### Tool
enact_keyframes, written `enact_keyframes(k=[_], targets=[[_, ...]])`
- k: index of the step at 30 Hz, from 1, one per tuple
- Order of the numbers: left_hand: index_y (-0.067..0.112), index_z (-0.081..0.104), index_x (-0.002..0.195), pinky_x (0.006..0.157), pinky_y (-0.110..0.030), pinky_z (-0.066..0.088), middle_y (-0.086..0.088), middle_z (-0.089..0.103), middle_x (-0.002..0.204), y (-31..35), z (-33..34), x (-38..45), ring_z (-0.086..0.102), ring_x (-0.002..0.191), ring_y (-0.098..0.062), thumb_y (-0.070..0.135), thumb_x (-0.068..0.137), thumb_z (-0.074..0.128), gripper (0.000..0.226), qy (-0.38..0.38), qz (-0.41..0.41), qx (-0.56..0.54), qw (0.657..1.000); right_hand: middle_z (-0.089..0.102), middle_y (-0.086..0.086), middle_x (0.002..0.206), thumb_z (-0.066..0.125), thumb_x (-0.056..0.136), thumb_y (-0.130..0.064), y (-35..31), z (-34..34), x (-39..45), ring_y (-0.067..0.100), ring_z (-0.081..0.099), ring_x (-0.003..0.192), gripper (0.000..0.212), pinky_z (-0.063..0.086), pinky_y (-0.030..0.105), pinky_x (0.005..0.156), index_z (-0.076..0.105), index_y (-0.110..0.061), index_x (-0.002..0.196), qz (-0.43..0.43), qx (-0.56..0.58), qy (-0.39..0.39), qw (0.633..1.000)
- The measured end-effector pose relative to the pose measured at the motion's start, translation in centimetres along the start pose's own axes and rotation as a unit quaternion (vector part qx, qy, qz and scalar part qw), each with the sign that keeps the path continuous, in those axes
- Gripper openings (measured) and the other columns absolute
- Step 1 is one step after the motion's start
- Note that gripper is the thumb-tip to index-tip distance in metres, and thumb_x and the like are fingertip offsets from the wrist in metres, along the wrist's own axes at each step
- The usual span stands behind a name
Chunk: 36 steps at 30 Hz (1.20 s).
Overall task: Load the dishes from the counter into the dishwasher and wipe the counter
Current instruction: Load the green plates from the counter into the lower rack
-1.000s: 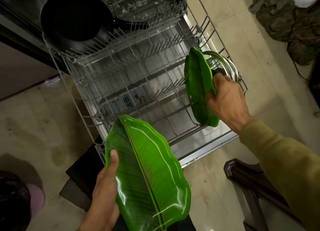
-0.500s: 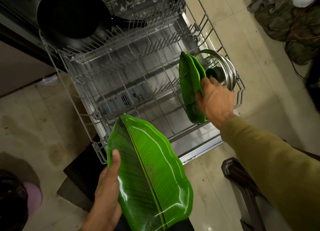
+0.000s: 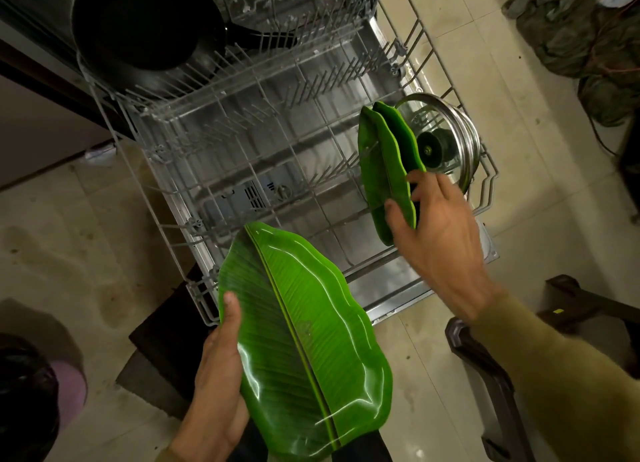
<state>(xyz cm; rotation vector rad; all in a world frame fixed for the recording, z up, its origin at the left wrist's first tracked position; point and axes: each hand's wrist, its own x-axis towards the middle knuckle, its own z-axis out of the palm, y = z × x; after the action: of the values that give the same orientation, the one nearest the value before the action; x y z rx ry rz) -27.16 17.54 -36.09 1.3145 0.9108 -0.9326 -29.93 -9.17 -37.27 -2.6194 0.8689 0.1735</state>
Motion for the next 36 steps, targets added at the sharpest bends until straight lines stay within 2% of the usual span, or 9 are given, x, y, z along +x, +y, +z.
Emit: enact_keyframes(k=[3,6,10,16,20,26,29,32,36], targets=[[0.017,0.069,0.117,0.072,-0.047,0.06,-0.015,0.075,0.106,0.3,0.3,0.1,0.075,0.091,-0.031,0.069,0.089,0.039,0.067,-0.037,-0.018,-0.045,0.998,0.064,-0.017,0.093,0.049,0.092,-0.056,-3.5,-1.9,-4.5,-0.006,0.061,0.079,0.034,0.046,0.005,0.06,0.061,-0.027,0.107,0.08,0.257,-0.168,0.948],[0.013,0.07,0.115,0.072,-0.044,0.057,-0.017,0.075,0.105,0.4,0.7,0.1,0.075,0.087,-0.03,0.067,0.091,0.039,0.067,-0.039,-0.029,-0.063,0.997,0.067,-0.017,0.104,0.046,0.083,-0.069,-5.5,-1.7,-8.7,-0.006,0.064,0.088,0.054,0.054,0.014,0.073,0.056,-0.032,0.122,0.073,0.285,-0.271,0.917],[0.011,0.07,0.116,0.069,-0.044,0.062,-0.017,0.075,0.107,0.7,1.0,0.1,0.075,0.089,-0.03,0.061,0.091,0.044,0.062,-0.035,-0.036,-0.068,0.996,0.066,-0.01,0.081,0.056,0.095,-0.043,-5.4,-0.7,-10.6,0.002,0.063,0.065,0.034,0.051,0.018,0.055,0.053,-0.03,0.126,0.07,0.265,-0.215,0.937],[0.013,0.071,0.114,0.079,-0.049,0.059,-0.015,0.075,0.106,0.8,1.4,0.1,0.075,0.089,-0.03,0.053,0.092,0.051,0.05,-0.029,-0.018,-0.068,0.997,0.056,-0.007,0.058,0.051,0.096,-0.044,-4.6,-1.3,-10.6,0.008,0.058,0.058,0.026,0.042,0.015,0.046,0.065,-0.031,0.114,0.013,0.186,-0.141,0.972],[0.013,0.069,0.122,0.099,-0.059,0.048,-0.017,0.071,0.118,1.0,1.2,0.6,0.068,0.11,-0.038,0.038,0.084,0.064,0.045,-0.014,-0.01,-0.063,0.998,0.063,-0.007,0.064,0.05,0.091,-0.052,-4.0,-2.7,-9.5,0.01,0.059,0.054,0.027,0.053,0.036,0.057,0.063,-0.033,0.103,0.036,0.205,-0.142,0.968],[0.01,0.067,0.121,0.099,-0.059,0.049,-0.016,0.073,0.113,1.1,1.3,0.4,0.069,0.106,-0.037,0.036,0.083,0.068,0.046,0.008,0.002,-0.044,0.999,0.063,-0.001,0.068,0.057,0.094,-0.038,-4.3,-6.0,-6.9,0.012,0.057,0.054,0.011,0.051,0.034,0.053,0.051,-0.029,0.096,0.001,0.19,-0.215,0.958],[0.011,0.066,0.122,0.096,-0.057,0.051,-0.014,0.075,0.11,1.1,0.9,0.5,0.071,0.102,-0.034,0.036,0.085,0.067,0.045,0.021,0.004,-0.035,0.999,0.061,-0.002,0.065,0.062,0.093,-0.029,-3.8,-8.4,-4.4,0.013,0.056,0.047,0.015,0.047,0.027,0.04,0.049,-0.027,0.087,0.043,0.214,-0.06,0.974],[0.01,0.066,0.123,0.094,-0.056,0.052,-0.014,0.074,0.11,1.1,0.5,0.6,0.071,0.102,-0.035,0.037,0.086,0.067,0.045,0.03,0.001,-0.032,0.999,0.056,-0.002,0.074,0.066,0.089,-0.017,-2.4,-10.0,-1.2,0.025,0.059,0.06,0.022,0.051,0.046,0.052,0.044,-0.022,0.092,0.048,0.213,0.1,0.971],[0.009,0.062,0.128,0.097,-0.06,0.05,-0.016,0.073,0.114,0.9,0.2,0.5,0.07,0.105,-0.037,0.041,0.083,0.07,0.055,0.034,-0.005,-0.032,0.999,0.056,0.016,0.085,0.06,0.083,-0.005,-1.8,-9.7,2.0,0.032,0.052,0.064,0.025,0.037,0.041,0.057,0.044,-0.006,0.102,0.004,0.11,0.077,0.991]])
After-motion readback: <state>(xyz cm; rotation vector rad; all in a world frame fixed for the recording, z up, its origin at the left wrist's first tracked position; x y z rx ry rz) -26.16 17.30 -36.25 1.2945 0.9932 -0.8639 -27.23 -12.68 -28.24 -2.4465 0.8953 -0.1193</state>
